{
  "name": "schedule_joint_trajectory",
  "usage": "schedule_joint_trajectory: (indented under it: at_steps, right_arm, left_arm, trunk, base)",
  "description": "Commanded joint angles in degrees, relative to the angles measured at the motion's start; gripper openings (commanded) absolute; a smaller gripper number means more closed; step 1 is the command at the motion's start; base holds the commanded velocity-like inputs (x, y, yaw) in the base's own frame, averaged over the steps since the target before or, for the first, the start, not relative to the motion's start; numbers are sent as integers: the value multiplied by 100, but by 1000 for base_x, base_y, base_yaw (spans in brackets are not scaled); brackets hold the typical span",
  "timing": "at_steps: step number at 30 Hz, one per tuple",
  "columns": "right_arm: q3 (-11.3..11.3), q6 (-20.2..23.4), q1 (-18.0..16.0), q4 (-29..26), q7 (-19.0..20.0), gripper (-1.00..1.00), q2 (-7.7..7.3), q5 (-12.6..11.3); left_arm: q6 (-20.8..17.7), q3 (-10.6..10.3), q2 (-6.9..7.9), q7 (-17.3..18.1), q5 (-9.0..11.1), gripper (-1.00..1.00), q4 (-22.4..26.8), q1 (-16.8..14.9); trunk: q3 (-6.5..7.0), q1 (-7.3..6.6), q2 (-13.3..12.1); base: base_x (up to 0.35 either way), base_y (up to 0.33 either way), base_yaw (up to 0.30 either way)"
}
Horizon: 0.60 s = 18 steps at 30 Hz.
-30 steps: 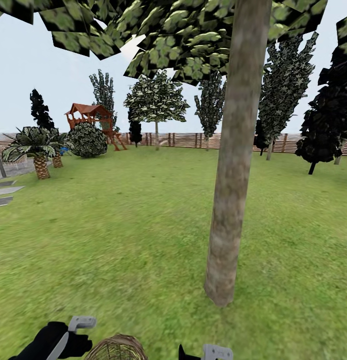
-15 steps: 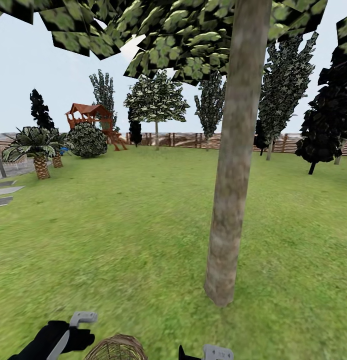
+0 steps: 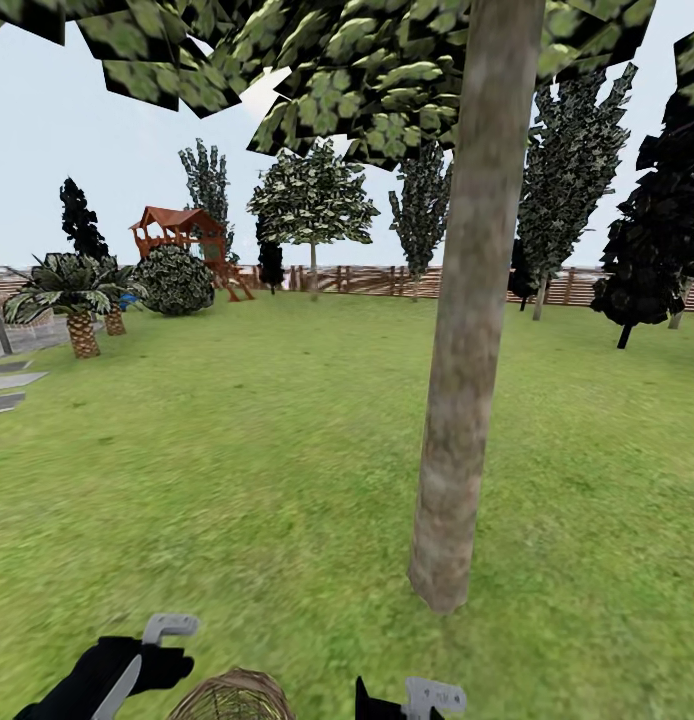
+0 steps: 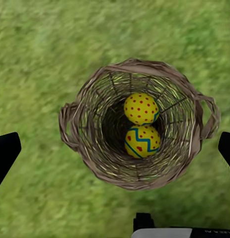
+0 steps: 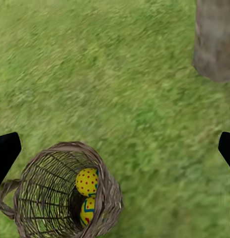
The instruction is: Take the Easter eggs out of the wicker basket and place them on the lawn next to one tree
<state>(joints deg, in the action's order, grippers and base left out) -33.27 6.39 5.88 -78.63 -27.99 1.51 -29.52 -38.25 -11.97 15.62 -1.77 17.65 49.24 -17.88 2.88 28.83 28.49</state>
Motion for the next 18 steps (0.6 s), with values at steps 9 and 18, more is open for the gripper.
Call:
schedule_joint_trajectory:
  at_steps: [9, 18]
  right_arm:
    - [19, 574, 6, -989, -64, 100, -277, -30]
    - [42, 735, 2, -1198, -66, 100, -300, -36]
  left_arm:
    - [4, -16, -14, -25, 23, 100, -29, -166]
    - [17, -24, -15, -29, 29, 100, -21, -197]
  trunk:
    - [-163, 200, 366]
    - [-324, 398, 727]
  base:
    - [0, 0, 0]
    - [0, 0, 0]
